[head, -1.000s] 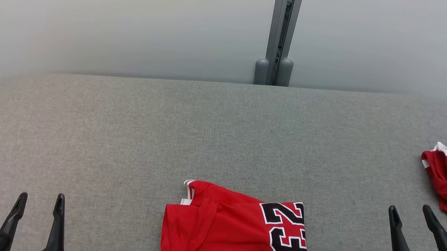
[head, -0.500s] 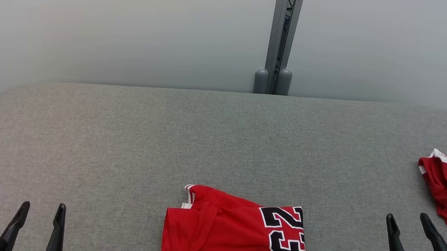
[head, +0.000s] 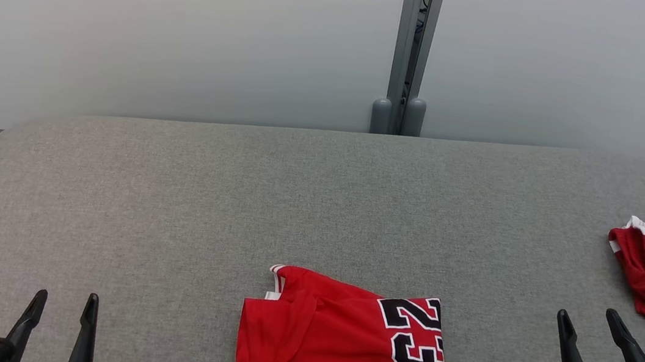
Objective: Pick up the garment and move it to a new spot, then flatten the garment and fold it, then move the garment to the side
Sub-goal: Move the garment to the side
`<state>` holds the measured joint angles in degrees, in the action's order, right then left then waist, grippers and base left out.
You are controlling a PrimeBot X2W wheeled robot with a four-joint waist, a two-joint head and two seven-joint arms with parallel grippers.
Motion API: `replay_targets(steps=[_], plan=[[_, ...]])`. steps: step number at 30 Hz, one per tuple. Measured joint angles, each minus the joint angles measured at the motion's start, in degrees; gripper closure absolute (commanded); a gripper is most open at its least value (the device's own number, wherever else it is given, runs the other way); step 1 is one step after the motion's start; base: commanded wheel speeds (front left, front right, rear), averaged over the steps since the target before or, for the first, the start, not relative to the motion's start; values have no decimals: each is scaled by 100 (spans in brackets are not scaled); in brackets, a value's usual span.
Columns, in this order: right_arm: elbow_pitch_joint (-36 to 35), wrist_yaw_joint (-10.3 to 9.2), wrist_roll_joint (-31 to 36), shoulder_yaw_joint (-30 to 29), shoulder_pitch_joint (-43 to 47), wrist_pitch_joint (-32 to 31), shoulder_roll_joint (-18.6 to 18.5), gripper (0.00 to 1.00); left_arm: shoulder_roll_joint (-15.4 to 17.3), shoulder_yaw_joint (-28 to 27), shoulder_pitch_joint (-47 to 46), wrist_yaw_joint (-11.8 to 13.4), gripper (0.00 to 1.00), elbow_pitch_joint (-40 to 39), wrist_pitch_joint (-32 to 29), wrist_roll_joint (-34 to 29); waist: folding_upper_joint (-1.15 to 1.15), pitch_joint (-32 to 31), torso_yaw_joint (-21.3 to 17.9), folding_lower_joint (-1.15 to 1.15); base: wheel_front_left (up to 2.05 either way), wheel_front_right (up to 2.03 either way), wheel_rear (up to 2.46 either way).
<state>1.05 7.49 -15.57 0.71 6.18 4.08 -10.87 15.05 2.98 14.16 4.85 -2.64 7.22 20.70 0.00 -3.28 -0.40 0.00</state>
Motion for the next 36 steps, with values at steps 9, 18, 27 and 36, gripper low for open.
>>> replay_targets(steps=[9,18,27,36], plan=[[43,0,-9,18,-2,25,13,0,29,27,-29,8,0,11,-73,35,0,15,27,0,0,0,0],[230,0,-43,4,2,-4,34,0,44,135,-338,-29,0,-53,-64,49,0,142,253,0,0,0,0],[1195,0,-237,483,-209,37,211,0,-89,427,-1096,-179,0,-11,65,-2,0,559,786,0,0,0,0],[2459,0,-655,980,-755,89,305,0,-170,558,-1459,-253,0,248,290,-11,0,952,1242,0,0,0,0]])
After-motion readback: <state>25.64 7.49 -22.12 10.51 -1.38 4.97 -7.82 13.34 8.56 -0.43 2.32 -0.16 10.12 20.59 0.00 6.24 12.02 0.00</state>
